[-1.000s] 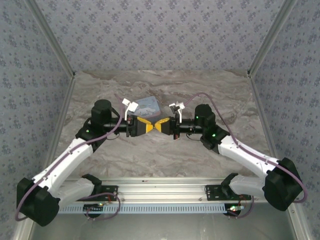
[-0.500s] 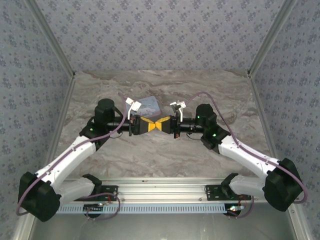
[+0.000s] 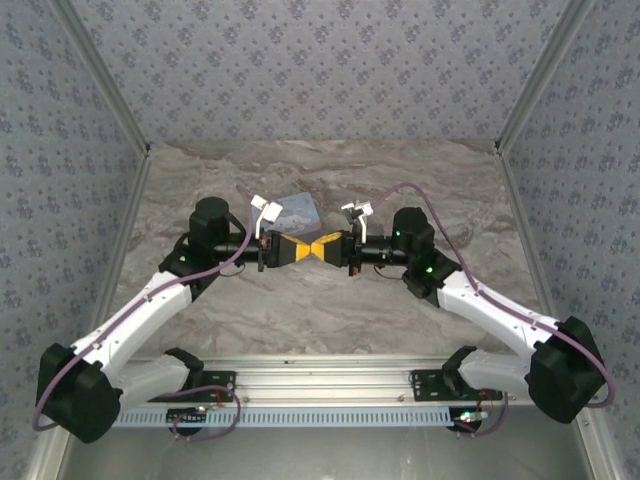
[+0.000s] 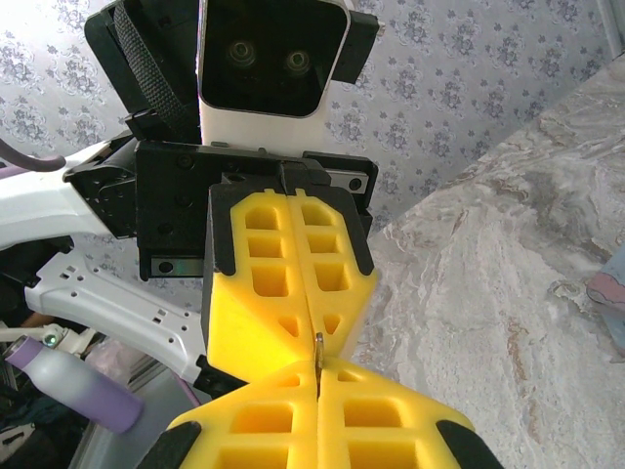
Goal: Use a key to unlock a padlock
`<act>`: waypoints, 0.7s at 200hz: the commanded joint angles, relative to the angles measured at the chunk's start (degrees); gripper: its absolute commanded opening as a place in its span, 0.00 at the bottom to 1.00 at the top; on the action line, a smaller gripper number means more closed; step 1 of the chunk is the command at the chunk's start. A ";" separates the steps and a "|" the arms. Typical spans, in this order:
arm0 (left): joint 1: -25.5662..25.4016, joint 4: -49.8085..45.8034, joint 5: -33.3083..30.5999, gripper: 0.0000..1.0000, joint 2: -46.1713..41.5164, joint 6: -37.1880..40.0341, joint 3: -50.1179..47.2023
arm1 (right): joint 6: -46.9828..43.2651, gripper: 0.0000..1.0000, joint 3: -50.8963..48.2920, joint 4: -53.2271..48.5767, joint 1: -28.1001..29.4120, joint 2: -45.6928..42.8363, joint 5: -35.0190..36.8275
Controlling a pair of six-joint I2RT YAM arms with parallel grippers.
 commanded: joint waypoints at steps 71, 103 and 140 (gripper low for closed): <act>-0.91 1.09 0.07 0.14 -0.52 -0.38 2.72 | 0.37 0.00 0.45 0.83 0.79 -0.58 -2.51; -1.43 1.97 0.31 0.20 -0.35 -0.54 2.82 | 0.43 0.00 1.02 0.82 1.20 0.26 -3.10; -1.86 2.24 0.97 0.26 -0.13 -0.12 2.91 | 0.70 0.00 1.73 0.83 1.64 1.42 -3.64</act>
